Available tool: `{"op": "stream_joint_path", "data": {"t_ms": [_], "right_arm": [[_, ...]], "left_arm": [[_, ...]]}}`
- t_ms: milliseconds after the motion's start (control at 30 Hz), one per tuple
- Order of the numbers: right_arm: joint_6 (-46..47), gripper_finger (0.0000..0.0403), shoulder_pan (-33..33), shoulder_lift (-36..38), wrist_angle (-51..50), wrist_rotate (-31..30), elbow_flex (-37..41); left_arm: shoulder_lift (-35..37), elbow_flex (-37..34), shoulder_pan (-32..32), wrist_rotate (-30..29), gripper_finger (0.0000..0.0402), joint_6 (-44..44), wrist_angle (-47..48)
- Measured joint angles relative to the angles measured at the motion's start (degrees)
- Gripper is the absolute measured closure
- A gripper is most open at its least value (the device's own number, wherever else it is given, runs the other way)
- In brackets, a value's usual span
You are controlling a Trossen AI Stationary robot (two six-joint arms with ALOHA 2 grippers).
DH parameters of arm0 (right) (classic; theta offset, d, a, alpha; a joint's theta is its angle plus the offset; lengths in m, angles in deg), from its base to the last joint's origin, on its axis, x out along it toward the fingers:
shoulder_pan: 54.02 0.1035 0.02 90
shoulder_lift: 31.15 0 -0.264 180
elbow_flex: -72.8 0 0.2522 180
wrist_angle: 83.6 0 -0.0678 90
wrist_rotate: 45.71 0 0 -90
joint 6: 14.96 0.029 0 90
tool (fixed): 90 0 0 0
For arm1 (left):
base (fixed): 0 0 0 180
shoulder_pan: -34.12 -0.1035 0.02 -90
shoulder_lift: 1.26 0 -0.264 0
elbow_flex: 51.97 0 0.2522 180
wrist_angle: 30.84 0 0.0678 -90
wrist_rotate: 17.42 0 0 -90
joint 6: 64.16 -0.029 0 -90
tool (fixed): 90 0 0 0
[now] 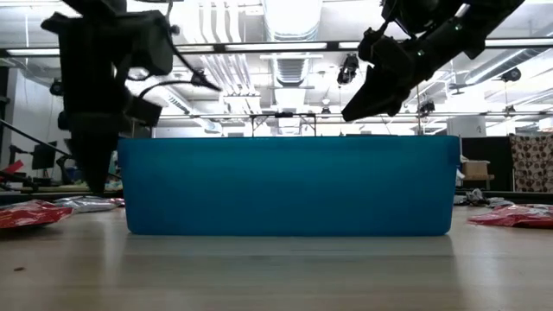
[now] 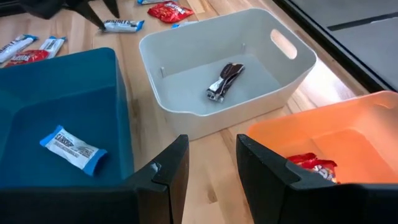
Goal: Sort candy
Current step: Put the white chocolate bar into the blue bin
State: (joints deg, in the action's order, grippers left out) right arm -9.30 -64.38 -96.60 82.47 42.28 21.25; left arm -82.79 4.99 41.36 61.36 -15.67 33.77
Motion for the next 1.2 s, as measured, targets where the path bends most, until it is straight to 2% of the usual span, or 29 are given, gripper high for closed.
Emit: {"op": "stream_joint_path", "data": {"t_ms": [167, 333, 467, 700, 800, 933, 1200], "right_arm": [[0.52, 0.0280, 0.13, 0.00, 0.03, 0.75, 0.09], [0.80, 0.0280, 0.38, 0.00, 0.23, 0.75, 0.09], [1.11, 0.0280, 0.40, 0.00, 0.34, 0.75, 0.09], [1.44, 0.0280, 0.73, 0.00, 0.56, 0.73, 0.09], [1.42, 0.0280, 0.86, 0.00, 0.92, 0.71, 0.09], [1.39, 0.0280, 1.03, 0.00, 1.46, 0.74, 0.09], [1.24, 0.0280, 1.43, 0.00, 2.63, 0.97, 0.09]], "left_arm": [[-0.91, -3.58, -1.09, -1.12, 0.0194, 3.46, -1.66], [-0.82, -6.47, -1.06, -1.95, 0.0196, 3.61, -6.17], [-0.76, -7.65, -1.03, -1.84, 0.0229, 4.12, -7.67], [-0.79, -7.73, -1.02, -1.77, 0.0333, 3.56, -8.22], [-0.88, -7.70, -1.07, -5.35, 0.0365, 3.05, -7.82], [-0.54, -6.93, -0.81, -7.54, 0.0385, 1.15, -7.34], [4.66, -5.57, -0.85, -5.89, 0.0400, -2.59, -7.78]]}}
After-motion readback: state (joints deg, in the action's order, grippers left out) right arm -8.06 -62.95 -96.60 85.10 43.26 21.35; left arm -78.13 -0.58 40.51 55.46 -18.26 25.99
